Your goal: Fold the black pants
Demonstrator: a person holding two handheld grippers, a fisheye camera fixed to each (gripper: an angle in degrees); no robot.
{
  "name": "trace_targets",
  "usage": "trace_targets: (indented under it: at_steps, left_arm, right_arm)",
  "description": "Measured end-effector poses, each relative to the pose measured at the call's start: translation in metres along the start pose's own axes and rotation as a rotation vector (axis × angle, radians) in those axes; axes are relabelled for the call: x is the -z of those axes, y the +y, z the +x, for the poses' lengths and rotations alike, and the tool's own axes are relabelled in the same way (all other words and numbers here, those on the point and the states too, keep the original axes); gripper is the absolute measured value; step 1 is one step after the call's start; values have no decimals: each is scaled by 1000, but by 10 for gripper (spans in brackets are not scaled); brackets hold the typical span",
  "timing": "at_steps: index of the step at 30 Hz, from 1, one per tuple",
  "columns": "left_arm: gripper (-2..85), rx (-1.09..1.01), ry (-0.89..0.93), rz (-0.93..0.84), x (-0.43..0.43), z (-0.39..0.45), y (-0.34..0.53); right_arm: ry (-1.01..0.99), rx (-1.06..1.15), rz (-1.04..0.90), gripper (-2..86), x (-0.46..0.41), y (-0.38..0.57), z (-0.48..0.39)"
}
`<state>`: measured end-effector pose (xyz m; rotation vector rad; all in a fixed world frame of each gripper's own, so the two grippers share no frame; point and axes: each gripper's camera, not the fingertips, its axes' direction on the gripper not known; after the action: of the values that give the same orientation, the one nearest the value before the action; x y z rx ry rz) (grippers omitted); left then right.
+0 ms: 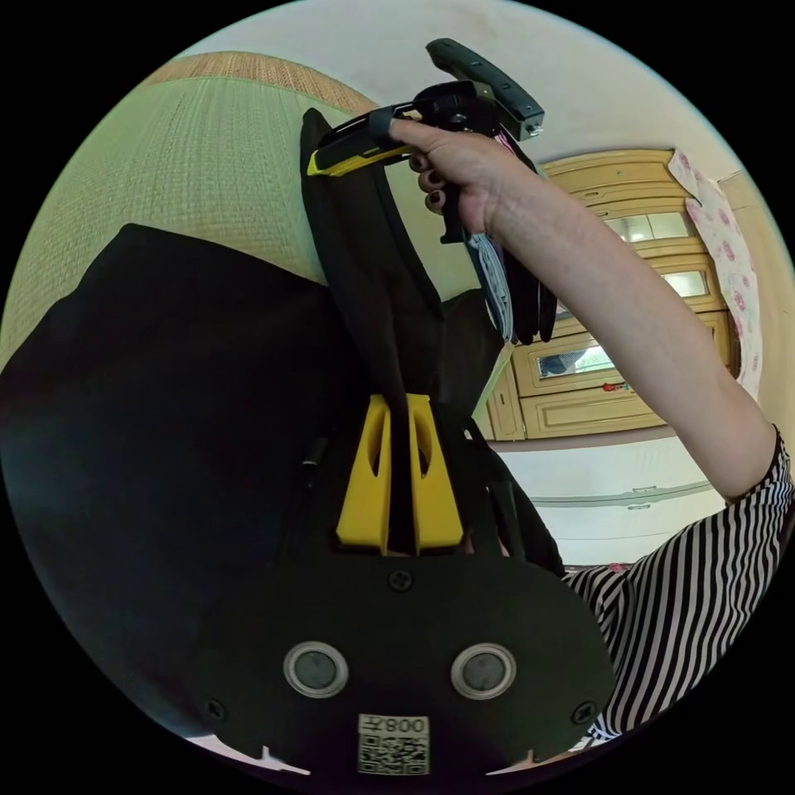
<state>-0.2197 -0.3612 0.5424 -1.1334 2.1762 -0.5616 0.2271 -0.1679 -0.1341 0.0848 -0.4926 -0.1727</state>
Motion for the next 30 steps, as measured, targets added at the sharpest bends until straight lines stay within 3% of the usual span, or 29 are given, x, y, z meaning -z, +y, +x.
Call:
trace_targets:
  at_steps: [7, 15, 24, 30]
  left_arm:
    - [24, -84, -24, 12, -15, 56, -20]
    - [19, -232, -143, -106, -66, 140, -34]
    - [23, -330, -349, -300, -137, 208, -39]
    - [39, -313, -370, -340, -162, 235, -45]
  right_arm:
    - [-62, 47, 140, 10, 95, 68, 66]
    - [-139, 10, 309, 8, 201, 242, 179]
    - [-234, -191, 347, 7, 212, 436, 282]
    - [-331, -361, 310, 8, 187, 539, 345]
